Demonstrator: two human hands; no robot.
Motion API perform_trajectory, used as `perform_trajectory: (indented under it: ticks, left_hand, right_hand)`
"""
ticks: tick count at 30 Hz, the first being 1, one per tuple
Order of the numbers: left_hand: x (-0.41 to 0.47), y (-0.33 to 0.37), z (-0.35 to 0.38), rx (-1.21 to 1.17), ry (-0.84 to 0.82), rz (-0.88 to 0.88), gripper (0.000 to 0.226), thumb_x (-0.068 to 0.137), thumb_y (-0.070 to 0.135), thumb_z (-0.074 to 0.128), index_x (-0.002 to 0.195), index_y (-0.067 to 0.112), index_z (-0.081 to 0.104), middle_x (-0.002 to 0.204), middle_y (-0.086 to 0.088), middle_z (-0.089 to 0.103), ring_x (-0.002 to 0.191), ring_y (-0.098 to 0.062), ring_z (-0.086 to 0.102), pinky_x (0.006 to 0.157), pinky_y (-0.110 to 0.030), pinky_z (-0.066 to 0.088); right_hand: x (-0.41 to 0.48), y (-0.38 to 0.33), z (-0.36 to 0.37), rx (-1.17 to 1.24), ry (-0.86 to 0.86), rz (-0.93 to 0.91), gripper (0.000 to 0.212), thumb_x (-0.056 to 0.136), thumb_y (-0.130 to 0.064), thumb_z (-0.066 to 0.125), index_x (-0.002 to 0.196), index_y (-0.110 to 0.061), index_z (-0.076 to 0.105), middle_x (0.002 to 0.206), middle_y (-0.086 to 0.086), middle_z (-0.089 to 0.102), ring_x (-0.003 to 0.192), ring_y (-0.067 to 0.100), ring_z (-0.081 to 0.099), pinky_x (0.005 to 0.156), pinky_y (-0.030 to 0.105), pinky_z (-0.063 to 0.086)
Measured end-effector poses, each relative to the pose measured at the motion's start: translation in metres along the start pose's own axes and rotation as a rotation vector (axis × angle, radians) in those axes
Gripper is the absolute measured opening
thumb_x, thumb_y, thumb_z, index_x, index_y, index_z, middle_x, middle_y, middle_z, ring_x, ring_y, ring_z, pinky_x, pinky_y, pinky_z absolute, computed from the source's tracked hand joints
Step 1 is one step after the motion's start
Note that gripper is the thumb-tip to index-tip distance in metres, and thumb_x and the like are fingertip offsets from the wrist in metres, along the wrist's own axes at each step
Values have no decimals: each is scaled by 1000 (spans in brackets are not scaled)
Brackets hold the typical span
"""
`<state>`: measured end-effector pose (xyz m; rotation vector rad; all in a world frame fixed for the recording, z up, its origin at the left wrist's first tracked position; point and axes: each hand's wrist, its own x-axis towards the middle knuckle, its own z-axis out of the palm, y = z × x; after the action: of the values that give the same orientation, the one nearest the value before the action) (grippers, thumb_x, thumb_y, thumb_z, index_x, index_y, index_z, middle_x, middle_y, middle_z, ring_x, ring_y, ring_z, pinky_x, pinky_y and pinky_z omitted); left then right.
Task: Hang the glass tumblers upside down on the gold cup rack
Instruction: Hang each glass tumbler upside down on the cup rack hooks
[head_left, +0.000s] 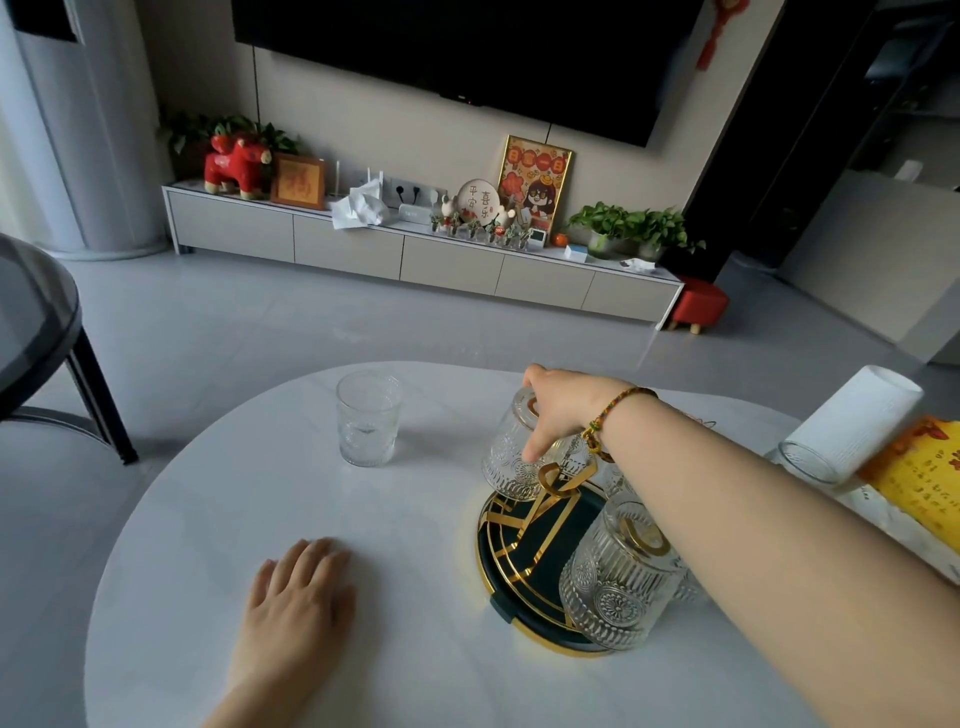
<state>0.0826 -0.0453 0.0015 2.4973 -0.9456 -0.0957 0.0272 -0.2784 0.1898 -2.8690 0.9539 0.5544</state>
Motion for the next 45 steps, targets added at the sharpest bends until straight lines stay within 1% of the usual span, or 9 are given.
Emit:
perform_trajectory:
  ticks: [6,10,14,23,27,30,37,40,45]
  left_hand:
    - [-2,0,1,-2,5,6,58,70,40,23,106,12,59,120,-9,61,121,-30,48,103,-50,33]
    - [2,-6,1,-10,-51,23,46,81,39,28,121,24,45,138,5,42,133,-18,28,111,-34,16]
    - [13,-23,-11,-73,-57,56,32,88,24,44,120,22,49,137,1,44,129,-19,35,107,-30,22]
    - [19,-32,-10,4,6,30,66,71,39,9,116,18,51,132,-2,51,128,-22,38,110,-37,21]
    - [20,-33,-11,52,57,46,50,70,30,24,92,10,65,102,-10,70,101,-31,63,92,-32,24]
    - [22,-34,-10,84,40,51,42,68,24,29,85,11,66,93,-8,73,91,-29,67,86,-33,25]
    - [25,-37,-4,82,98,75,41,70,24,30,86,12,66,94,-7,72,99,-25,60,86,-34,27]
    - [26,-38,-2,66,132,88,41,70,23,30,87,11,66,95,-8,72,100,-18,44,86,-34,27]
    - [26,-40,0,55,125,78,44,72,27,27,88,12,65,99,-8,71,104,-21,49,90,-34,28]
  right_hand:
    - [-16,-4,-5,109,183,-15,87,65,-35,74,133,-13,23,139,13,37,129,31,26,100,44,36]
    - [-31,-25,0,179,473,-133,51,77,-18,63,122,-11,41,130,12,46,120,29,36,96,38,36]
    - [-27,-59,26,353,537,-230,24,82,-3,49,105,-7,54,114,14,60,105,28,52,84,32,42]
    - [43,-111,121,1000,409,-9,73,74,-21,66,132,-8,22,137,17,35,126,28,34,102,34,31]
    - [74,-125,137,1169,339,53,94,70,-24,72,137,-7,9,145,15,26,133,26,26,109,36,27]
    - [96,-139,143,1110,431,79,99,64,-24,76,137,-4,11,139,16,39,127,28,37,106,37,31]
    - [122,-152,144,1017,571,100,84,63,-30,76,129,-5,29,131,16,47,123,28,40,106,43,25]
    - [123,-148,143,1082,569,73,73,62,-25,76,118,-1,37,121,17,54,113,32,48,98,41,36]
    - [97,-142,146,1275,518,44,62,64,-21,73,112,-14,35,113,3,51,104,24,51,82,29,42]
